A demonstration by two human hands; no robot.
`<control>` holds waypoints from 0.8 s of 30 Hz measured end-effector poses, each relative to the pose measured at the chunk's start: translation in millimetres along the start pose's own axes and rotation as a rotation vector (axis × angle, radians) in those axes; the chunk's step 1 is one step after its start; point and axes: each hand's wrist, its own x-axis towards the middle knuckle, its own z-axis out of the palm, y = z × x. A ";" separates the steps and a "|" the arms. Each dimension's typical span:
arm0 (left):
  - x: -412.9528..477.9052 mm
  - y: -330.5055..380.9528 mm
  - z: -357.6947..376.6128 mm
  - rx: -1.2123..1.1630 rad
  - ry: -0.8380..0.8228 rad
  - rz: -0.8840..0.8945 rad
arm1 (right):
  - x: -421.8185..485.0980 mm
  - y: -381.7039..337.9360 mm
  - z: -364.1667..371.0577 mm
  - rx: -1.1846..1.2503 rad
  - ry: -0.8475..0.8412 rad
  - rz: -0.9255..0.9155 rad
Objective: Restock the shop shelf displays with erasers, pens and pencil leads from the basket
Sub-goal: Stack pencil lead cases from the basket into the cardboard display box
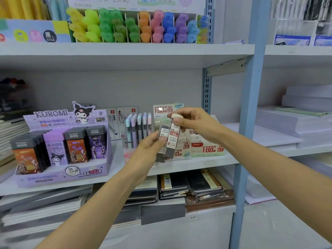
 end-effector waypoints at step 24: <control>8.1 2.6 5.7 0.008 0.096 -0.006 | -11.0 -16.7 -76.1 -0.115 0.566 0.006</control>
